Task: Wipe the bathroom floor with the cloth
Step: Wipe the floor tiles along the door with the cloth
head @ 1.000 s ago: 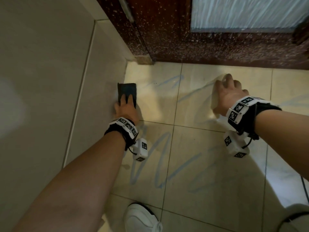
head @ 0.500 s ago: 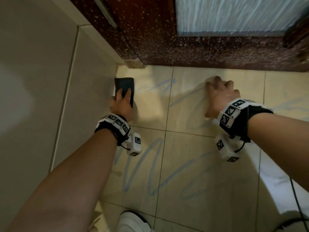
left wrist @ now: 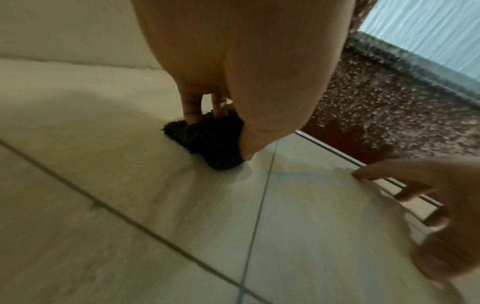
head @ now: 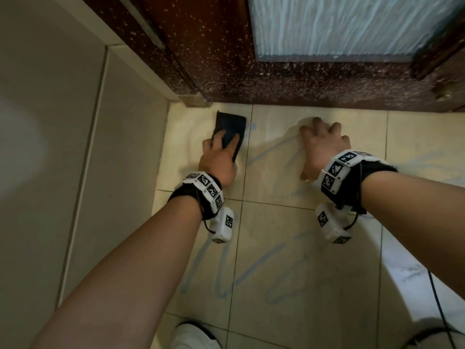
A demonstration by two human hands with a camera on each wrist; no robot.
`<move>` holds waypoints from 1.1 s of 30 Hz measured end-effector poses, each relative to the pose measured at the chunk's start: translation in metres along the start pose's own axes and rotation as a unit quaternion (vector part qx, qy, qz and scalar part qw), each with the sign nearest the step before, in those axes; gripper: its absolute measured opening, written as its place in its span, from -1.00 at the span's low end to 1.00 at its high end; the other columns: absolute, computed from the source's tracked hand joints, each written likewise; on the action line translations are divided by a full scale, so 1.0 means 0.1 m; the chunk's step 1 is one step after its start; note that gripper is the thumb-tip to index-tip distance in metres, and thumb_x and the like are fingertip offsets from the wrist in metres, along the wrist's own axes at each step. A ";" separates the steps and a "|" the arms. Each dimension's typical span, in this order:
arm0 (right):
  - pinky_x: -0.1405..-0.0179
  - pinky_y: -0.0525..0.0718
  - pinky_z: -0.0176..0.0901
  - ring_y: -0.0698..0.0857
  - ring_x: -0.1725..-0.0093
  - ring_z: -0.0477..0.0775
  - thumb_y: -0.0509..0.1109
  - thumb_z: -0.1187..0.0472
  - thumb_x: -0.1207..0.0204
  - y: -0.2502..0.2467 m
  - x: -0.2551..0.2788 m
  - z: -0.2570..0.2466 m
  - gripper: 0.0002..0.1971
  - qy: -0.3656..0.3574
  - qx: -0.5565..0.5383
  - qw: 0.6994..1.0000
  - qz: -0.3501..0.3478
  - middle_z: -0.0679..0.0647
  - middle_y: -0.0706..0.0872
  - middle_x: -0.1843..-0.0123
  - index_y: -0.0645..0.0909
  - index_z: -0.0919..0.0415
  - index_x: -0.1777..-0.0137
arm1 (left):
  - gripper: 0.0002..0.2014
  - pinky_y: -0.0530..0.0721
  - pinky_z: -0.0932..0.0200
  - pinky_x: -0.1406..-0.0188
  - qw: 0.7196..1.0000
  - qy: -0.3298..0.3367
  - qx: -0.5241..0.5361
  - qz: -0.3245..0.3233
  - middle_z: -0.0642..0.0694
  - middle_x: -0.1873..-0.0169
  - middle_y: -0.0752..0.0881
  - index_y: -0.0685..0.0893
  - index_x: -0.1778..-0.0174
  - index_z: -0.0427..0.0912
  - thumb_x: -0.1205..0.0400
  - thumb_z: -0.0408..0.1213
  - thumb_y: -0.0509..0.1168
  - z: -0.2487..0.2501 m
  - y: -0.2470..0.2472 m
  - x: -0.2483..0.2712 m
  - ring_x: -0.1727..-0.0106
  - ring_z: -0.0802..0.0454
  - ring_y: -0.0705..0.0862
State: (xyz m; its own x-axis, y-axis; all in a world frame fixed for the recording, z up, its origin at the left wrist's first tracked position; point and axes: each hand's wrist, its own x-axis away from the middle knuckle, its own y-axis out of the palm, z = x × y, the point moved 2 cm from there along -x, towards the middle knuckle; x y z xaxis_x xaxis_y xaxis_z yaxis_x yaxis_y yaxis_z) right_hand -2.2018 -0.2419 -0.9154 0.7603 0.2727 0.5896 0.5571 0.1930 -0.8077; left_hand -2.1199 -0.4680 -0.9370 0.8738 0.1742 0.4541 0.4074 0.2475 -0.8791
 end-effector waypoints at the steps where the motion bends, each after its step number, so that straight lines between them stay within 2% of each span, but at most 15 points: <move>1: -0.30 0.52 0.21 0.28 -0.44 0.39 0.74 0.01 -0.07 0.00 0.00 0.00 0.05 0.002 -0.002 1.000 -0.002 0.15 0.13 -0.61 0.26 0.04 -0.55 | -0.26 0.45 -0.06 -0.47 1.000 0.003 0.000 -0.004 -0.13 -0.68 0.00 0.12 -0.71 0.08 -0.62 -0.30 0.25 0.03 0.01 0.02 -0.53 -0.29 0.13; 6: -0.30 0.52 0.22 0.28 -0.45 0.40 0.75 0.00 -0.06 0.01 0.01 0.00 0.08 0.001 -0.002 1.000 -0.008 0.15 0.10 -0.63 0.24 0.04 -0.57 | -0.30 0.50 -0.09 -0.41 0.999 0.027 -0.013 -0.027 -0.21 -0.65 0.05 0.11 -0.72 -0.01 -0.65 -0.36 0.19 0.13 0.01 0.16 -0.53 -0.31 0.16; 9: -0.32 0.50 0.21 0.28 -0.47 0.39 0.73 0.01 -0.12 0.03 0.03 -0.01 0.06 0.005 -0.002 1.000 -0.002 0.14 0.07 -0.67 0.23 0.03 -0.59 | -0.30 0.52 -0.12 -0.39 0.999 0.042 -0.021 -0.028 -0.22 -0.65 0.06 0.12 -0.72 -0.01 -0.65 -0.34 0.20 0.11 0.02 0.19 -0.53 -0.32 0.17; 13: -0.34 0.48 0.19 0.27 -0.49 0.38 0.70 0.03 -0.18 0.06 0.04 0.01 0.04 0.002 0.000 1.000 0.001 0.14 0.03 -0.70 0.19 0.02 -0.62 | -0.29 0.50 -0.12 -0.37 0.997 0.051 -0.052 0.001 -0.20 -0.66 0.05 0.10 -0.72 0.02 -0.66 -0.26 0.22 0.07 0.07 0.20 -0.51 -0.28 0.21; 18: -0.35 0.48 0.18 0.25 -0.50 0.38 0.71 0.01 -0.14 0.08 0.03 0.03 0.09 0.001 0.003 1.000 0.001 0.12 0.02 -0.70 0.16 0.00 -0.63 | -0.29 0.42 -0.13 -0.32 0.994 0.041 -0.096 0.006 -0.17 -0.65 0.06 0.04 -0.73 0.08 -0.67 -0.14 0.22 0.06 0.04 0.12 -0.49 -0.24 0.23; 25: -0.36 0.48 0.20 0.23 -0.52 0.39 0.67 0.07 -0.16 0.11 0.03 0.06 0.07 -0.008 0.001 1.000 0.002 0.14 0.01 -0.70 0.14 0.02 -0.64 | -0.28 0.39 -0.15 -0.35 0.994 0.002 -0.108 -0.004 -0.15 -0.65 0.05 -0.01 -0.73 0.14 -0.69 -0.08 0.20 0.15 -0.16 -0.22 -0.49 -0.25 0.23; 30: -0.38 0.44 0.19 0.22 -0.53 0.39 0.64 0.11 -0.20 0.11 0.02 0.05 0.05 -0.009 -0.007 1.000 0.000 0.14 -0.02 -0.71 0.11 0.01 -0.65 | -0.19 0.36 -0.15 -0.40 0.986 0.042 -0.158 0.024 -0.15 -0.70 -0.02 0.12 -0.71 -0.02 -0.56 -0.18 0.35 0.24 -0.23 -0.32 -0.55 -0.27 0.19; 33: -0.37 0.43 0.19 0.21 -0.53 0.38 0.64 0.12 -0.21 0.11 0.02 0.04 0.04 -0.005 -0.010 1.000 0.000 0.14 -0.02 -0.71 0.12 0.00 -0.64 | -0.18 0.34 -0.15 -0.51 0.996 0.045 -0.075 0.005 -0.08 -0.72 -0.01 0.15 -0.70 -0.12 -0.51 -0.33 0.36 0.25 -0.19 -0.40 -0.64 -0.19 0.09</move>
State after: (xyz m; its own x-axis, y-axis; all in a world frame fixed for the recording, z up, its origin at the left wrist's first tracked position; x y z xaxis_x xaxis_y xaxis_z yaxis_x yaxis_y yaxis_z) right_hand -2.1953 -0.2359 -0.9233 0.7572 0.2821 0.5892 0.5639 0.1732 -0.8075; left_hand -2.1693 -0.4555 -0.9346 0.8958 0.0875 0.4357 0.4274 0.0997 -0.8986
